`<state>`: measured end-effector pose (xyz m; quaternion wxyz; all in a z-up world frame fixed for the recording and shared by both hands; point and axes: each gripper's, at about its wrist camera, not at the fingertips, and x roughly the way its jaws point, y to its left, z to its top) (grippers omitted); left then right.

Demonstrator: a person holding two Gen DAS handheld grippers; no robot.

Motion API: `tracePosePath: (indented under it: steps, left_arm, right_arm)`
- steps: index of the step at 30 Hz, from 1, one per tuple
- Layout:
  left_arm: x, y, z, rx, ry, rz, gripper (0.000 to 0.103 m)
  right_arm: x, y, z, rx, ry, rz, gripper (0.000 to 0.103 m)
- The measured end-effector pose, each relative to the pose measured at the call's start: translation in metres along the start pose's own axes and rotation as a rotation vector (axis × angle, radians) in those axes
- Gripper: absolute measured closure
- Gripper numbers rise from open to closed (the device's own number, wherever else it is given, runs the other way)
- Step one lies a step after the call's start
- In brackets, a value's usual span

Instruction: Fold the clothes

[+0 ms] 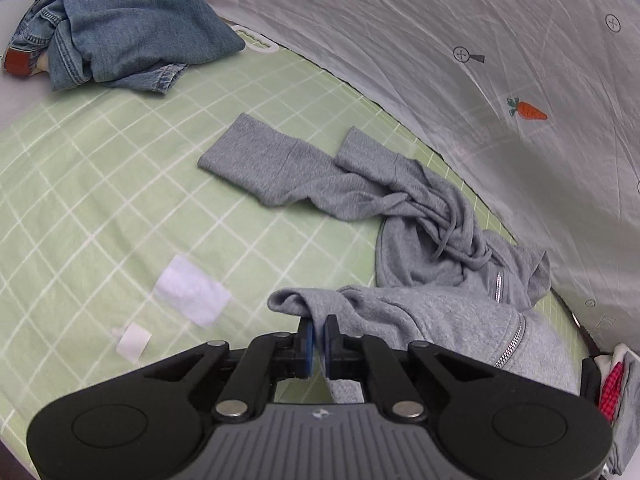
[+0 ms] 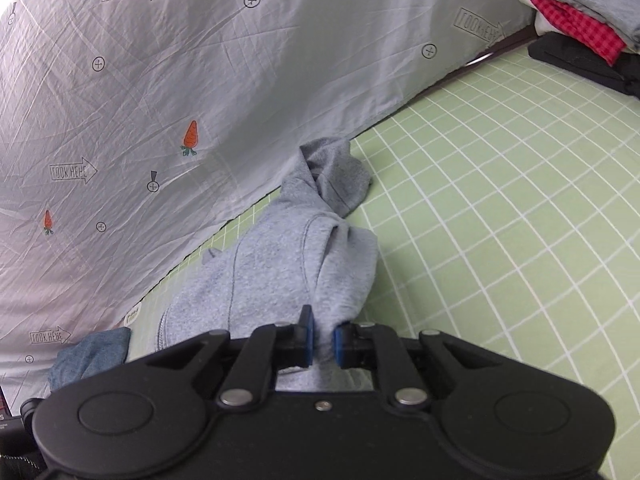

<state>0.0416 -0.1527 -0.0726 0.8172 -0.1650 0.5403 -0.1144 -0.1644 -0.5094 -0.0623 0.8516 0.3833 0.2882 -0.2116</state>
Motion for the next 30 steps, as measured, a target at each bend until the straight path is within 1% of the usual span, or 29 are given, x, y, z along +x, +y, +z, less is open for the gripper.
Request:
tracePosePath:
  steps: [3, 7, 9, 11, 13, 15, 16, 17, 18, 19, 20, 21, 22, 23, 24, 25, 26, 27, 29, 30]
  left_arm:
    - [-0.002, 0.007, -0.041, 0.008, 0.055, 0.043, 0.098]
    - [0.0, 0.008, -0.089, 0.054, 0.117, 0.091, 0.098]
    - [0.003, 0.007, -0.106, 0.076, 0.136, 0.119, 0.098]
    - [0.005, 0.008, -0.117, 0.081, 0.153, 0.142, 0.098]
    - [0.004, 0.011, -0.119, 0.065, 0.156, 0.143, 0.097]
    - [-0.002, 0.012, -0.115, 0.05, 0.14, 0.142, 0.096]
    - [-0.004, 0.013, -0.113, 0.046, 0.131, 0.144, 0.093]
    - [-0.007, 0.013, -0.111, 0.042, 0.122, 0.146, 0.093]
    - [-0.009, 0.013, -0.108, 0.04, 0.114, 0.148, 0.091]
    - [-0.012, 0.011, -0.103, 0.038, 0.105, 0.156, 0.084]
    - [-0.014, 0.01, -0.099, 0.039, 0.096, 0.162, 0.073]
    - [-0.017, 0.008, -0.095, 0.041, 0.085, 0.168, 0.068]
    - [-0.019, 0.006, -0.09, 0.044, 0.065, 0.168, 0.059]
    - [-0.02, 0.002, -0.085, 0.053, 0.048, 0.169, 0.05]
    - [-0.02, -0.002, -0.079, 0.062, 0.031, 0.17, 0.044]
    - [-0.021, -0.006, -0.073, 0.071, 0.016, 0.171, 0.036]
    - [-0.02, -0.01, -0.068, 0.08, 0.008, 0.172, 0.033]
    - [-0.019, -0.013, -0.063, 0.09, 0.0, 0.175, 0.032]
    - [-0.014, -0.02, -0.052, 0.112, -0.016, 0.192, 0.026]
    - [-0.012, -0.024, -0.047, 0.124, -0.023, 0.201, 0.025]
  right_arm:
    - [-0.012, -0.021, -0.019, 0.01, 0.039, -0.026, 0.093]
    - [-0.018, -0.047, -0.037, 0.05, 0.105, -0.049, 0.093]
    - [-0.017, -0.055, -0.044, 0.032, 0.131, -0.069, 0.093]
    - [-0.015, -0.062, -0.05, 0.005, 0.159, -0.094, 0.094]
    - [-0.013, -0.067, -0.054, -0.03, 0.188, -0.123, 0.093]
    - [-0.013, -0.058, -0.05, -0.086, 0.17, -0.141, 0.091]
    - [-0.013, -0.054, -0.048, -0.114, 0.161, -0.149, 0.088]
    - [-0.012, -0.049, -0.046, -0.143, 0.151, -0.158, 0.086]
    - [-0.012, -0.045, -0.044, -0.171, 0.142, -0.167, 0.08]
    - [-0.012, -0.04, -0.042, -0.199, 0.132, -0.176, 0.067]
    - [-0.012, -0.036, -0.04, -0.227, 0.122, -0.185, 0.059]
    - [-0.012, -0.031, -0.038, -0.255, 0.113, -0.194, 0.049]
    - [-0.012, -0.027, -0.036, -0.283, 0.103, -0.202, 0.044]
    - [-0.012, -0.023, -0.034, -0.311, 0.093, -0.211, 0.042]
    - [-0.011, -0.016, -0.032, -0.341, 0.078, -0.218, 0.034]
    - [-0.01, -0.012, -0.03, -0.359, 0.065, -0.227, 0.022]
    - [-0.008, -0.008, -0.029, -0.376, 0.051, -0.236, 0.017]
    - [-0.006, -0.002, -0.028, -0.397, 0.037, -0.245, 0.011]
    - [0.0, 0.005, -0.026, -0.421, 0.034, -0.247, 0.009]
    - [0.004, 0.009, -0.025, -0.428, 0.033, -0.253, 0.007]
